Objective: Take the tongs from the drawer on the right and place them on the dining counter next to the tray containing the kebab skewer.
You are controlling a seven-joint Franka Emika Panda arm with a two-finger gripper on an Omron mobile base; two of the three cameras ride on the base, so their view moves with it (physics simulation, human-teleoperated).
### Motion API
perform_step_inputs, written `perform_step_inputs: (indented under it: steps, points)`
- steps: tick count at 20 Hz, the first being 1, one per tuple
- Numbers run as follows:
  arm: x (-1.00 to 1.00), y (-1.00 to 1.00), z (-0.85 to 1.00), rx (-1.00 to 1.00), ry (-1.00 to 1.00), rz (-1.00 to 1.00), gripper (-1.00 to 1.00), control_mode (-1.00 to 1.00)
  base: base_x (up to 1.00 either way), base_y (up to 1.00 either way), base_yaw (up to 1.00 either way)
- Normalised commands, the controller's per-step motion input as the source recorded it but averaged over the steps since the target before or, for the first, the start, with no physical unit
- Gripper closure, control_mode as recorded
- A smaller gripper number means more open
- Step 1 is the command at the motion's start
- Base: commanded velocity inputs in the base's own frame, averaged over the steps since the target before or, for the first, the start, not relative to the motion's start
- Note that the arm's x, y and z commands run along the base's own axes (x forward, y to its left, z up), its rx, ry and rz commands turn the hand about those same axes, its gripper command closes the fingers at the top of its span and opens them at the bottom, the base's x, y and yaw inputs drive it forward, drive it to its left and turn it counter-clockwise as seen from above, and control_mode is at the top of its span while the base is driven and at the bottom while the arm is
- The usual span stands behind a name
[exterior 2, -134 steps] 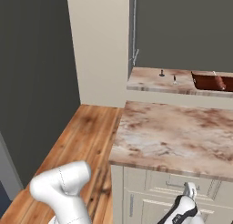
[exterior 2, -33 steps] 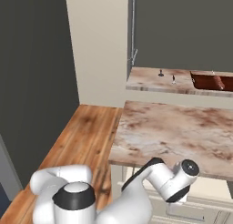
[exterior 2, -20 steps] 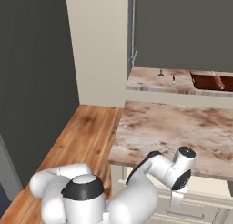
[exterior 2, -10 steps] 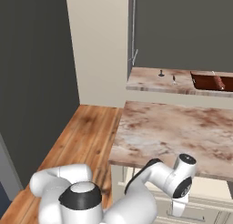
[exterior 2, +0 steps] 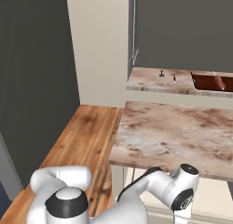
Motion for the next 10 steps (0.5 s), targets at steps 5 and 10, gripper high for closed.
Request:
perform_step_inputs:
  steps: [5,10]
  points:
    - [-1.0,-0.05,-0.11,0.0,0.04,0.0,-1.0,-1.0,0.0,0.0,0.0]
    - [-0.96,-0.01,0.0,0.0,0.13,0.0,-1.0,-1.0,0.0,0.0,0.0]
